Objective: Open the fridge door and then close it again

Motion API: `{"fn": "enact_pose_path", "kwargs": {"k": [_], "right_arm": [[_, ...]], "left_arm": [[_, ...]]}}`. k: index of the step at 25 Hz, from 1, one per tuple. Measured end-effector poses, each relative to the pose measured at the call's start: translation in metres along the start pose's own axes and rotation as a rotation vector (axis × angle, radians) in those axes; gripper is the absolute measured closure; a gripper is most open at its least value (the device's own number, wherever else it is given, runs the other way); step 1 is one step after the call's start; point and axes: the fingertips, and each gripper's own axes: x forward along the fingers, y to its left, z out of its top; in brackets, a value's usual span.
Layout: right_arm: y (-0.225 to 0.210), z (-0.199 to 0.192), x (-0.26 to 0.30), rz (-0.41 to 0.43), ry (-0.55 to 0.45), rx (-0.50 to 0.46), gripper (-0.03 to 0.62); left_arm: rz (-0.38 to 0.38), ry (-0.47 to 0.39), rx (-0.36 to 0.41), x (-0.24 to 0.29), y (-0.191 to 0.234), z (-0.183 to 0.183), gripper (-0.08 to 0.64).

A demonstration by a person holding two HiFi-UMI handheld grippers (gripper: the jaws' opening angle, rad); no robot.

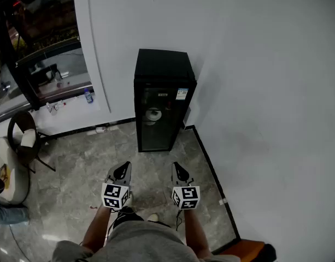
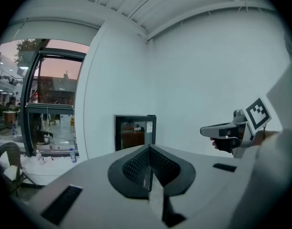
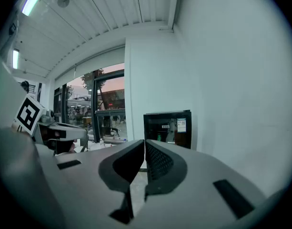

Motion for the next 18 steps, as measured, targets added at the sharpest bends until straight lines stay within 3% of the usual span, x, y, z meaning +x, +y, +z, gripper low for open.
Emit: {"fn": "enact_pose_path", "kwargs": {"k": [7, 18], "right_arm": [[-0.005, 0.005, 0.001, 0.01, -0.031, 0.009, 0.566], [-0.008, -0.004, 0.021, 0.045, 0.014, -0.001, 0.566]], "left_arm": [[0.005, 0.003, -0.006, 0.008, -0.002, -0.002, 0.555], [0.049, -0.004, -0.04, 0.032, 0.022, 0.005, 0.555]]}}
